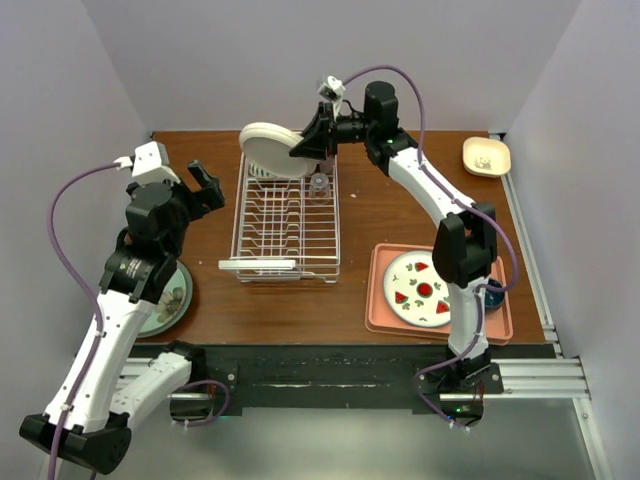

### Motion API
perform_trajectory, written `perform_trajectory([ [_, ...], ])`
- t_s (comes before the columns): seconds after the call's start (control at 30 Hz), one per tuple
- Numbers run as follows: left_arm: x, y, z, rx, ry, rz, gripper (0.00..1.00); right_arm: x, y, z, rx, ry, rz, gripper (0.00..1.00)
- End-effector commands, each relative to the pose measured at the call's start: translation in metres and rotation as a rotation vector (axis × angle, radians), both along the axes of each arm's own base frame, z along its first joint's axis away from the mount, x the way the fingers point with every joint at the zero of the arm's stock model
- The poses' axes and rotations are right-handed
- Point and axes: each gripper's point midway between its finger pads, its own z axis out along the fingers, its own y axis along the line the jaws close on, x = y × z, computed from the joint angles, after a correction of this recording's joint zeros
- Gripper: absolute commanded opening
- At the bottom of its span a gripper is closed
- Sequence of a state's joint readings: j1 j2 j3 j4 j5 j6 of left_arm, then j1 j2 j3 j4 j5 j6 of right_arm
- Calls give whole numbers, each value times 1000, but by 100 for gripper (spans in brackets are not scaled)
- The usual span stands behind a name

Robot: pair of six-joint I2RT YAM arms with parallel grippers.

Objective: Load the mixed dishes into the dish rack
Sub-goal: Pass the plate from the left arm to the right, then insert the plate into the dish rack

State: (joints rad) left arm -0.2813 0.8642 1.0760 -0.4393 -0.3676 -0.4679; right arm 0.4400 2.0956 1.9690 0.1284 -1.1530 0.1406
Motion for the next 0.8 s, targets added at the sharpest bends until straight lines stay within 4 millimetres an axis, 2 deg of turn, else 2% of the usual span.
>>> perform_trajectory([
  [0.0, -1, 3, 8, 41, -18, -7, 100, -44, -8, 88, 136, -244, 206, 0],
  [0.03, 0, 2, 8, 43, -14, -14, 100, -45, -8, 91, 153, -284, 221, 0],
  [0.23, 6, -5, -3, 44, 6, -48, 100, -37, -7, 75, 139, -234, 252, 0],
  [0.53, 12, -11, -10, 53, 20, -73, 100, -4, 1, 48, 126, -202, 183, 0],
  [0.57, 13, -11, -12, 54, 26, -73, 100, 2, 3, 40, 122, -210, 174, 0],
  [0.6, 14, -11, -13, 56, 27, -72, 100, 6, 3, 41, 122, -223, 164, 0],
  [0.67, 15, -11, -15, 59, 33, -74, 100, 16, 6, 30, 109, -213, 141, 0],
  [0.77, 16, -11, -17, 64, 41, -73, 100, 21, 9, 25, 105, -213, 127, 0],
])
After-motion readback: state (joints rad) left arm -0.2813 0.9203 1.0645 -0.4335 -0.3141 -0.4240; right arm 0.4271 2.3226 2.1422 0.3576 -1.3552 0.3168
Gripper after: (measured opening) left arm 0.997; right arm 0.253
